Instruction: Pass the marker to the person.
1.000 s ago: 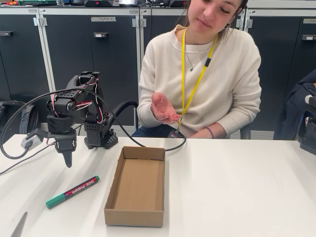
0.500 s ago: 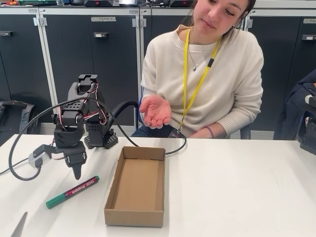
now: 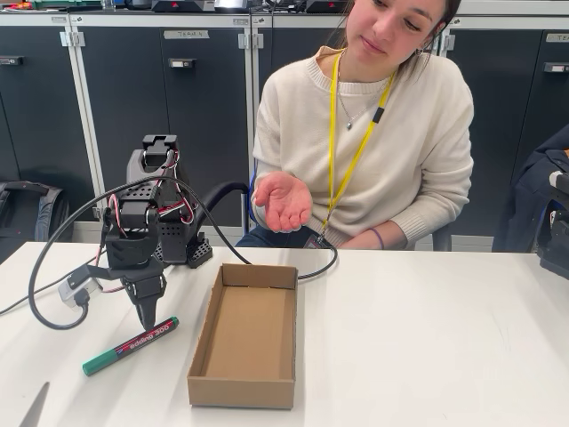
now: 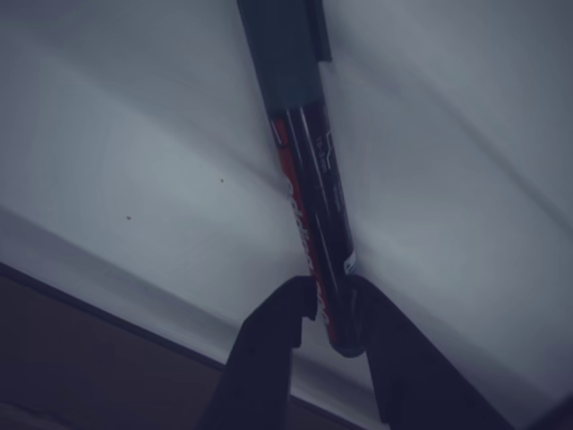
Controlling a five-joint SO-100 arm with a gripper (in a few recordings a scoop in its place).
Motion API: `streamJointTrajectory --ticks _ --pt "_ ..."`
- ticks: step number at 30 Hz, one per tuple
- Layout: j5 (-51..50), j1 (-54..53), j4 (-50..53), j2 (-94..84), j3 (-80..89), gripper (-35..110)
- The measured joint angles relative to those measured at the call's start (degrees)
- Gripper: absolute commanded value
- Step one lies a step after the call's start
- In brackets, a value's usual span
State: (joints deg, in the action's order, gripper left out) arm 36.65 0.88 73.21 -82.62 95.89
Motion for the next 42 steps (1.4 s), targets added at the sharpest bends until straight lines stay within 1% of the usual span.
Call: streamJointTrajectory --ticks 8,20,22,26,27,42 --pt "-0.4 0.0 -1.7 0.4 2.4 14" --pt "-1.9 0.4 -6.3 0.5 7.4 15" --pt "-2.0 0.4 -6.7 0.5 7.9 13" --pt "-1.5 0.4 -7.2 0.5 8.3 -3" --pt "-1.2 0.4 -7.2 0.5 8.5 -5" --pt "0.0 0.4 -6.3 0.4 8.8 -5"
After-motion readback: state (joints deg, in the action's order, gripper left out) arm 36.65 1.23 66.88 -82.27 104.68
